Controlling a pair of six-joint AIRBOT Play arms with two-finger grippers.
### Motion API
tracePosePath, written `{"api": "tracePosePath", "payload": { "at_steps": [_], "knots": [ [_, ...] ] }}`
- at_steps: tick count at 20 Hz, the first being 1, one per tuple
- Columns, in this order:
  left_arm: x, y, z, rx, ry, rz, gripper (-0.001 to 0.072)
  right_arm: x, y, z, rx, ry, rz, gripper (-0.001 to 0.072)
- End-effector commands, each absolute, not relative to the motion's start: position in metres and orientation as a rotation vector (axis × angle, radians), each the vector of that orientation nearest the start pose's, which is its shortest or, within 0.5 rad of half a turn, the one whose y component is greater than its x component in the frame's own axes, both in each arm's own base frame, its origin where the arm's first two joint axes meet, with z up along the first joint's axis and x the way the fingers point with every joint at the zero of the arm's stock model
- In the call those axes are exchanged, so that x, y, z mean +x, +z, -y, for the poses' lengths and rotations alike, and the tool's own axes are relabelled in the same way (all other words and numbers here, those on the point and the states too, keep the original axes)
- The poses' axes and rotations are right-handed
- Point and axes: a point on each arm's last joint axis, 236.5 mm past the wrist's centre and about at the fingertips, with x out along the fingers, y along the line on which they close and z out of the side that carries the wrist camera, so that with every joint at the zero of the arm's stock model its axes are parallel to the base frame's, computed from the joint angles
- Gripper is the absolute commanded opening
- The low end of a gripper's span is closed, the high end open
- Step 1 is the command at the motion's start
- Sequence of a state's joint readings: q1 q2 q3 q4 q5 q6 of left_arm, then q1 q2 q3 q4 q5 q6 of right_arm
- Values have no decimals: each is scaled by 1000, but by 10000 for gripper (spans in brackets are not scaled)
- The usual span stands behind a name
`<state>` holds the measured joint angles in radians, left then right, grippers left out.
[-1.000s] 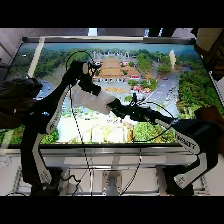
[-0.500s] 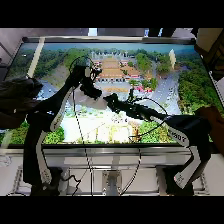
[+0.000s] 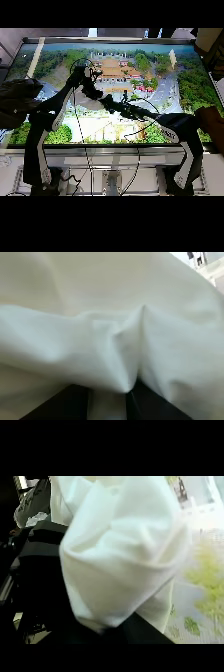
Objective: Fold the shirts.
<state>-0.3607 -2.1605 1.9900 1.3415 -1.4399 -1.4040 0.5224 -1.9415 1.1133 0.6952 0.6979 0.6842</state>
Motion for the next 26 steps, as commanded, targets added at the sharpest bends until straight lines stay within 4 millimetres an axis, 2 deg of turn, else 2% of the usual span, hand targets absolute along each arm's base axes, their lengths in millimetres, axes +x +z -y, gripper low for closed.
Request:
{"api": "tracePosePath", "payload": {
  "at_steps": [1,3,5,6,7,8,10,12,15,17,19,21,24,26],
  "knots": [
    [468,-117,225,246,-551,-1528,214,449,-82,-390,1297,570,-1020,34],
    [490,-89,219,287,-512,-1426,213,449,-87,-385,1253,574,-1026,34],
    [510,-51,212,321,-473,-1303,213,451,-86,-381,1232,578,-1023,33],
    [518,-27,211,326,-462,-1235,195,452,-86,-379,1227,576,-1019,33],
    [525,0,212,322,-458,-1163,105,454,-85,-376,1223,575,-1015,33],
    [531,33,214,310,-457,-1078,70,456,-85,-374,1222,571,-1012,33],
    [539,92,215,294,-450,-925,69,456,-87,-373,1215,570,-1014,33],
    [537,137,209,299,-433,-825,69,456,-86,-373,1214,572,-1013,33],
    [523,169,204,297,-431,-790,70,460,-77,-368,1147,587,-979,33],
    [520,181,201,298,-426,-771,70,469,-59,-355,1038,606,-917,33],
    [518,183,199,301,-423,-773,70,486,-32,-325,918,600,-838,32],
    [512,179,197,305,-425,-802,70,502,2,-286,796,599,-746,33],
    [510,185,196,304,-425,-791,70,519,56,-205,678,516,-649,32],
    [509,187,196,303,-425,-788,70,519,81,-144,554,428,-614,33]
  ]
}}
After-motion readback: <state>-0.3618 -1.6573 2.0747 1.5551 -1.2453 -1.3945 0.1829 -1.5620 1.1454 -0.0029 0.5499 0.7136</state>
